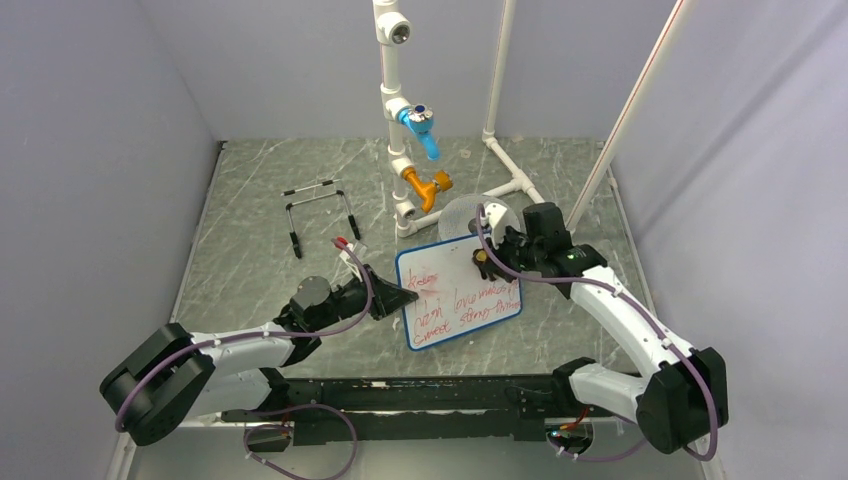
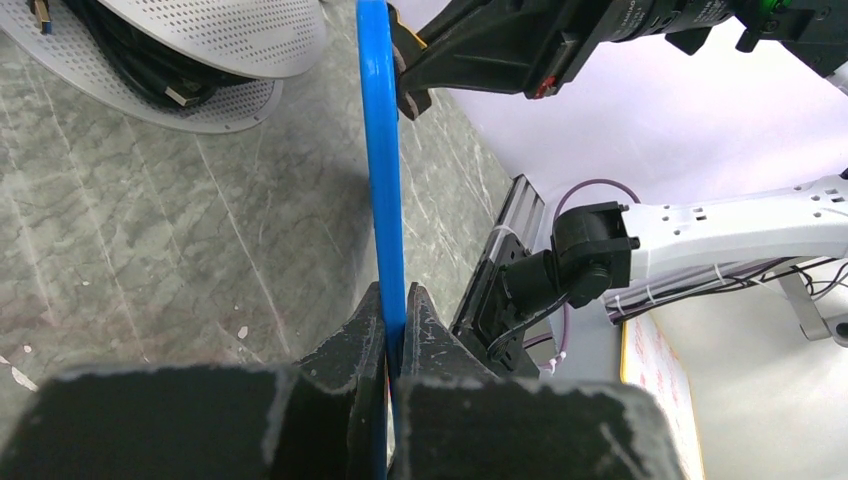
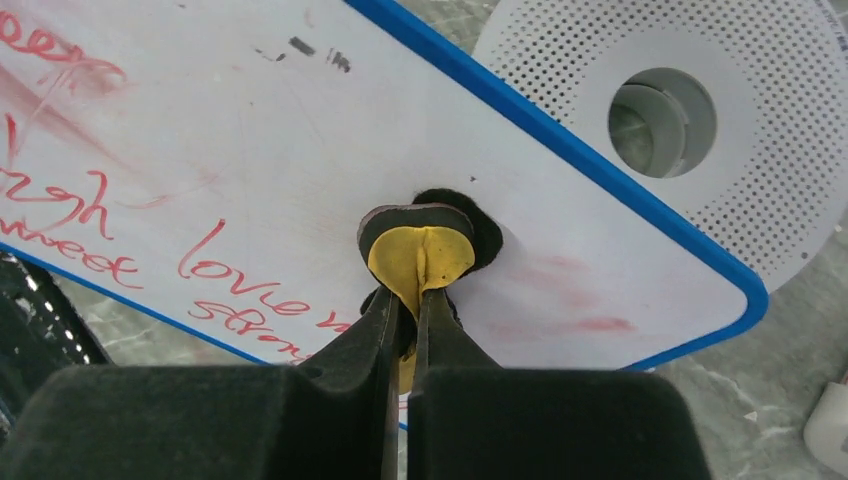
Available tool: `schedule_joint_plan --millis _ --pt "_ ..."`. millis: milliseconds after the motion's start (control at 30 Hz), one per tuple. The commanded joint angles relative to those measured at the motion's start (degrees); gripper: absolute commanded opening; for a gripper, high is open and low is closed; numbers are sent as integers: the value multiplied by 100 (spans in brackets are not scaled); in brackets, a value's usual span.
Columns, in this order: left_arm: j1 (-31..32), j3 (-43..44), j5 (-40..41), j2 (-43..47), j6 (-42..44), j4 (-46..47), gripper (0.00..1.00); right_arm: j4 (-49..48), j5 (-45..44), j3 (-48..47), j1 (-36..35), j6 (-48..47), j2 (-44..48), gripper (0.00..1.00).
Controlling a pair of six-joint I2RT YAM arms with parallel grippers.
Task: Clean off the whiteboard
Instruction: Erase the whiteboard at the center of the board.
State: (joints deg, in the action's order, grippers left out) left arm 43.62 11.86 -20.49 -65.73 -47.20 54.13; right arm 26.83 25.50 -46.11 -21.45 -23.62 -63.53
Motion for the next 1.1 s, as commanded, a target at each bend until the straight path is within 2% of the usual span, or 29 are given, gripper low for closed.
schedule_joint_plan --millis 0,133,300,500,600,733,933,1067 --pt "83 72 -669 58 62 1073 0 -749 -1001 -290 44 604 -43 0" --pt "79 41 -641 133 91 1002 0 -967 -1863 -86 334 773 -11 0" --pt "81 -4 -640 278 143 969 0 -754 -1900 60 563 672 18 0" --pt "72 -66 -538 420 196 898 0 -278 -139 103 454 276 -44 0" --pt "68 -85 -537 406 140 982 0 -315 340 31 36 204 -41 0" --pt "68 -17 -640 326 84 977 0 -365 576 -662 -564 334 -456 0" --pt "79 67 -606 182 -5 1025 0 -33 -387 -1793 -1853 297 -1255 0" --pt "86 121 -570 190 -4 932 0 -51 -1168 -1809 -2396 274 -1419 0"
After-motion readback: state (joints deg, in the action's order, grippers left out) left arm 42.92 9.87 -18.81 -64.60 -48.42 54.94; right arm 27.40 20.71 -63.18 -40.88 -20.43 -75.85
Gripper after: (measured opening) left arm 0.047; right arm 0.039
